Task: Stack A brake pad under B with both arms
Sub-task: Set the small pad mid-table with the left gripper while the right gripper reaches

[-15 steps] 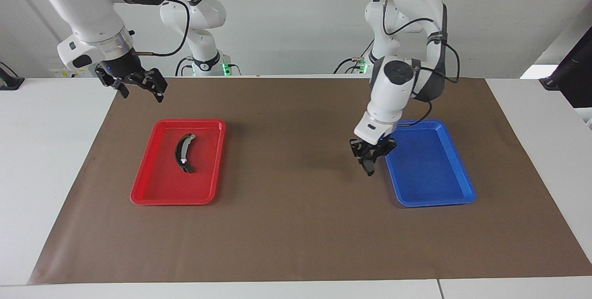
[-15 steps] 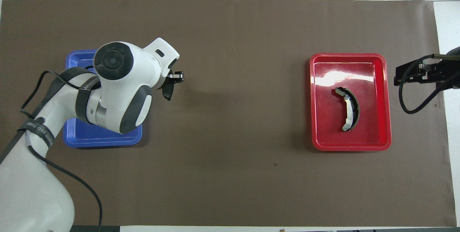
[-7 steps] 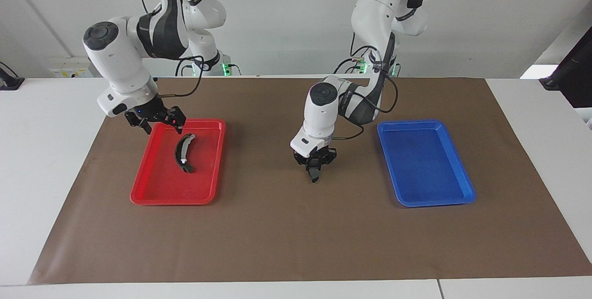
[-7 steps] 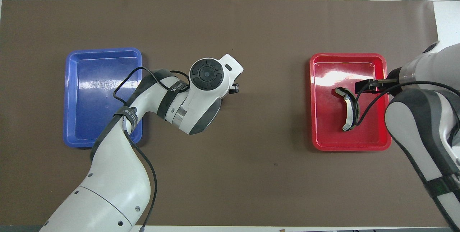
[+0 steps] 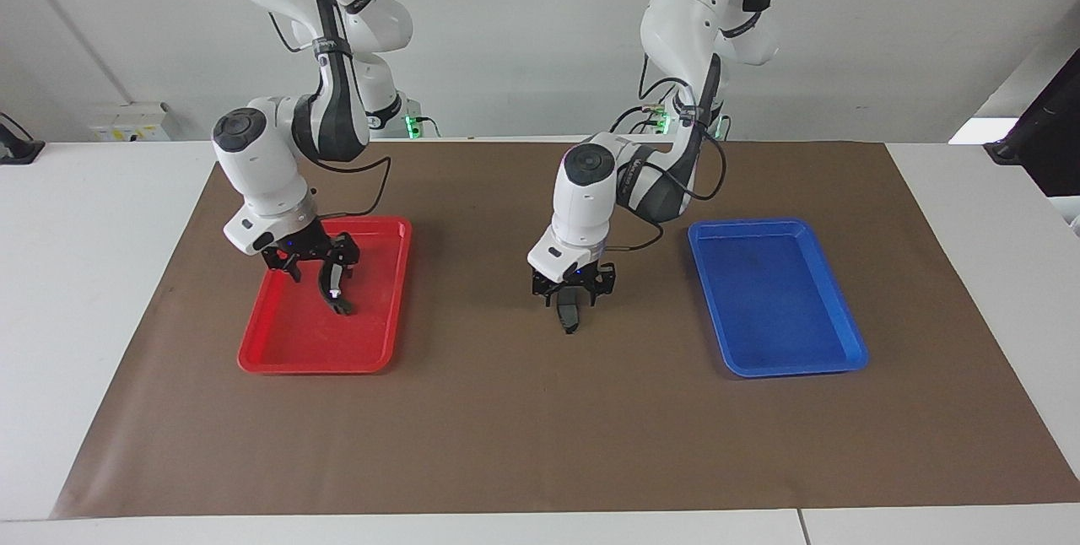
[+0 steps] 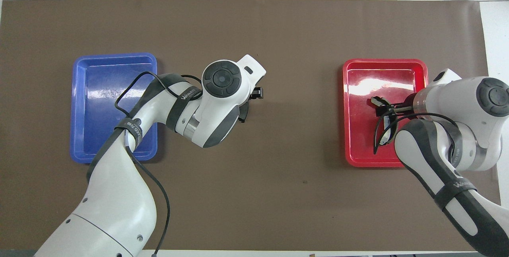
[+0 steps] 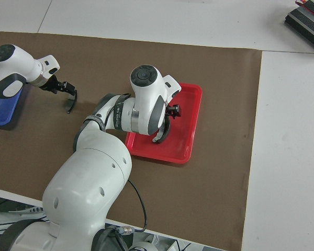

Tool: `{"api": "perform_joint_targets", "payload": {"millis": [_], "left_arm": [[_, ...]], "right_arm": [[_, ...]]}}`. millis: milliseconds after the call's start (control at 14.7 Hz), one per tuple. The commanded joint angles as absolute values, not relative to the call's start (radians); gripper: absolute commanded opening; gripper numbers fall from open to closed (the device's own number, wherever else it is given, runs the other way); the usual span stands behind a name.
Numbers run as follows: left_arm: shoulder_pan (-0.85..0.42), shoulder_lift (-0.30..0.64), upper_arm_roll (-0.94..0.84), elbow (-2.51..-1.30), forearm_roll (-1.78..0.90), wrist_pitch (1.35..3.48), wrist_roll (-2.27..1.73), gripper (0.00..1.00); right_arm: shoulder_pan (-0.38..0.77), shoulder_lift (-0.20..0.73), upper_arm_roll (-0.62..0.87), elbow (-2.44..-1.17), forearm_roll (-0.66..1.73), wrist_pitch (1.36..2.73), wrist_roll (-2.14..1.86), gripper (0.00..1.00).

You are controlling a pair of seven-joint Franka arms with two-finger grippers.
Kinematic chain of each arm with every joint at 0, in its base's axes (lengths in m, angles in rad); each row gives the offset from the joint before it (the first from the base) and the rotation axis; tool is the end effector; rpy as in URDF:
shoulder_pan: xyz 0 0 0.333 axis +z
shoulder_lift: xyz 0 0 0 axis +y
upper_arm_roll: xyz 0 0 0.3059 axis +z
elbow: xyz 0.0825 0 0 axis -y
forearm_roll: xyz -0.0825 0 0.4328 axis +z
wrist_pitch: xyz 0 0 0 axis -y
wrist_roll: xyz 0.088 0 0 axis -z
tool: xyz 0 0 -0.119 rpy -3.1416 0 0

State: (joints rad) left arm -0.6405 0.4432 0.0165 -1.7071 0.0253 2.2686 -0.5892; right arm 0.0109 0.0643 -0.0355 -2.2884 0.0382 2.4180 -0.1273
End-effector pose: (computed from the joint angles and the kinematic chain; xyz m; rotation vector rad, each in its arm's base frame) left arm 0.5798 -0.4175 0.2983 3.0906 -0.0803 0.1745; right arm 0.5626 -0.0134 0.2736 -3.1187 -0.1171 -0.1046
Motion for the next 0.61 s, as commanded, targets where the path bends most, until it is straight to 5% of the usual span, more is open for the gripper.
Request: {"api": "perform_joint_targets", "payload": {"millis": [0,273,545], "left_arm": [[-0.536,0.235,0.018,-1.88,0.02,2.247,-0.5,1.0],[-0.361,0.097,0.017,-1.93,0.02,2.073,-0.27,1.0],[-0.212,0.005,0.021,-1.921,0.02,1.982,-0.249,1.0]], "right_arm": [[-0.003,0.061,-0.029,-2.345,0.064,2.482,-0.173,0.99],[-0.003,0.097,-0.029,-2.358,0.064,2.497,-0.173,0.97],[-0.002,0.097,-0.029,-2.355,0.063,2.488,-0.183,0.73]]}}
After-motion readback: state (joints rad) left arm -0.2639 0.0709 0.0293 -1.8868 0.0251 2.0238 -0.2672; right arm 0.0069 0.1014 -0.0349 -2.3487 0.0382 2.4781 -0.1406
